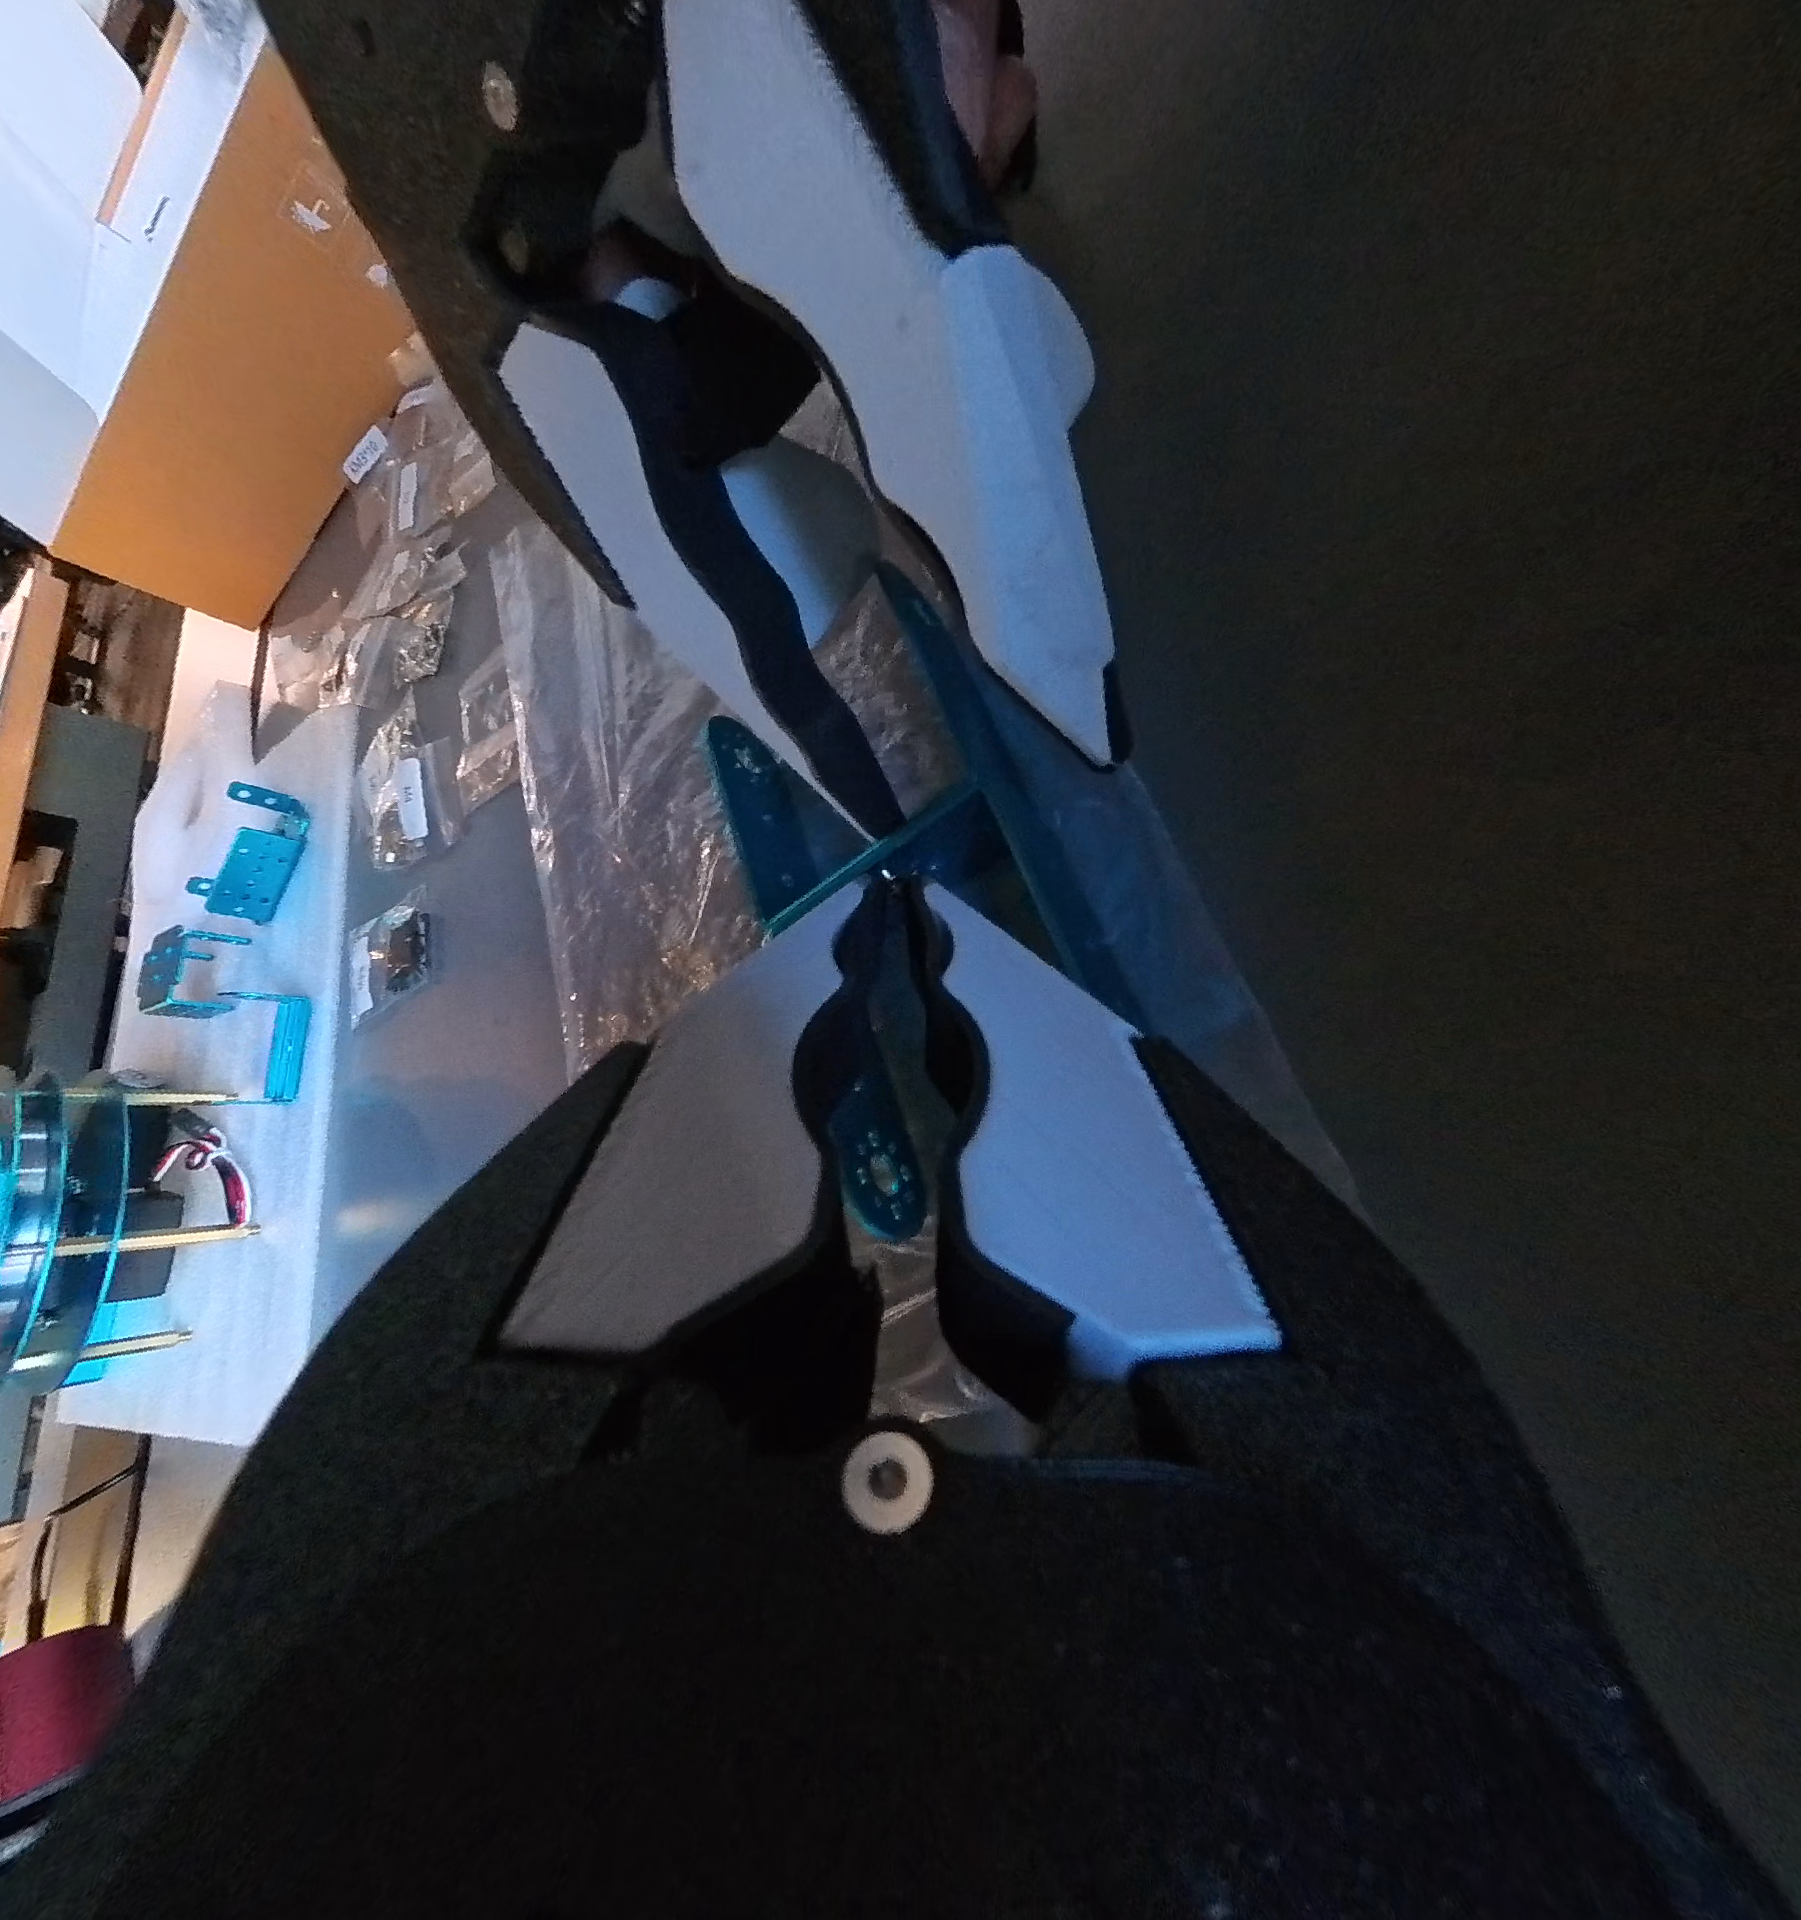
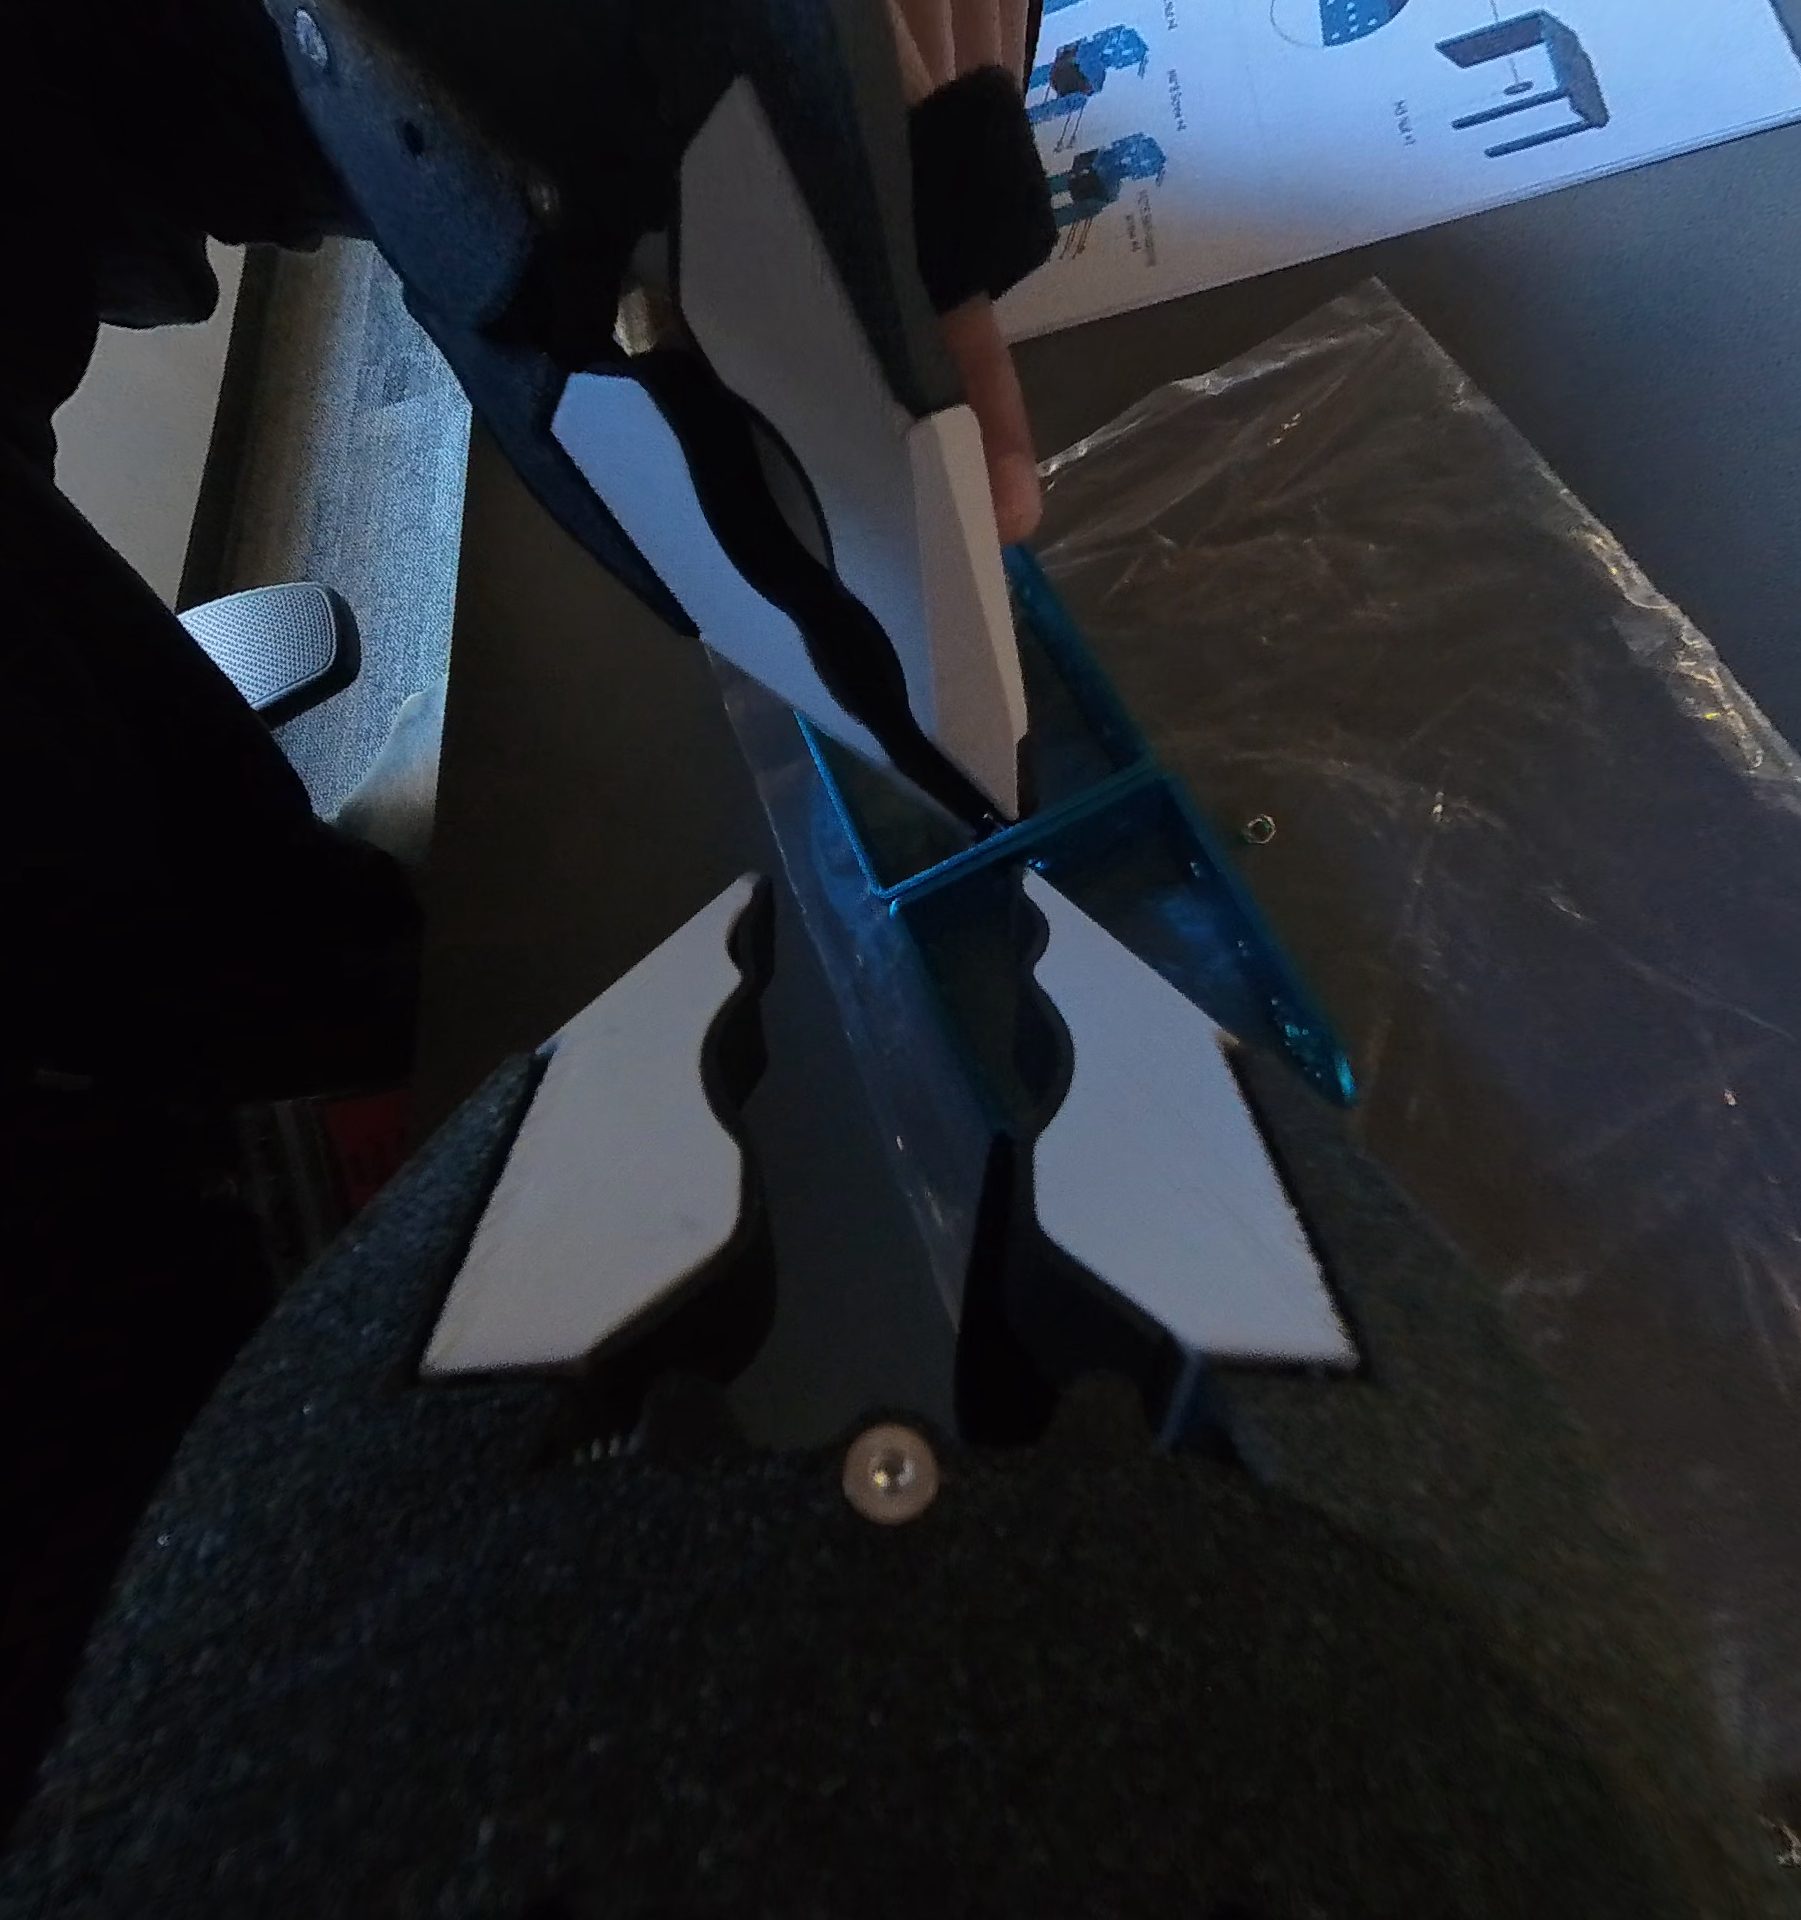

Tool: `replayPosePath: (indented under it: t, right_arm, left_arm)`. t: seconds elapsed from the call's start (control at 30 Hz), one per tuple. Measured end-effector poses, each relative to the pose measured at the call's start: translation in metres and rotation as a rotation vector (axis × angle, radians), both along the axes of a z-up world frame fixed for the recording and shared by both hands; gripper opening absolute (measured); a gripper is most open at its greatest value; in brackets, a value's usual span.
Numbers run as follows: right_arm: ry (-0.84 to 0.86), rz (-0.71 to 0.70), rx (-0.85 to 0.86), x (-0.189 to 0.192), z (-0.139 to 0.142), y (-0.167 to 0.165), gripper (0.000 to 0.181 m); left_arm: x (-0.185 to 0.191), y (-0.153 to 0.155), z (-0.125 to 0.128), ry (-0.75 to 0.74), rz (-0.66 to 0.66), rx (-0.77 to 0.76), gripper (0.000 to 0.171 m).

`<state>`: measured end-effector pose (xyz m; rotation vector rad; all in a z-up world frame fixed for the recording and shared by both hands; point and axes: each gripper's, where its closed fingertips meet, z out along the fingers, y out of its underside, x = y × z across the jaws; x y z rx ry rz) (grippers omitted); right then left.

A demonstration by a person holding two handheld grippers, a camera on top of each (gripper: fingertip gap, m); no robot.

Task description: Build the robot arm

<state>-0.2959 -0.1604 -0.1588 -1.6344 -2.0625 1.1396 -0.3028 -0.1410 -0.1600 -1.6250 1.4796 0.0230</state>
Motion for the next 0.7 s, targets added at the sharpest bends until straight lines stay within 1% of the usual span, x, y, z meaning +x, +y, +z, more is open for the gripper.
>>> replayPosePath:
  t: [0.17, 0.33, 0.57, 0.7]
  right_arm:
    - [-0.002, 0.001, -0.005, 0.0002, -0.0007, 0.0013, 0.04]
    - [-0.005, -0.012, -0.005, 0.0, -0.0012, 0.0045, 0.041]
    - [0.0, -0.016, -0.011, 0.0004, -0.0012, 0.0048, 0.043]
    - [0.002, -0.005, -0.011, -0.0004, -0.0016, 0.003, 0.042]
  left_arm:
    - [0.002, -0.0019, -0.0009, -0.005, -0.027, -0.001, 0.002]
    - [0.0052, -0.0018, -0.0007, 0.007, -0.052, 0.011, 0.002]
    - [0.001, 0.004, -0.0014, 0.002, -0.012, 0.005, 0.002]
    - [0.0006, 0.002, -0.0012, -0.027, -0.02, -0.008, 0.002]
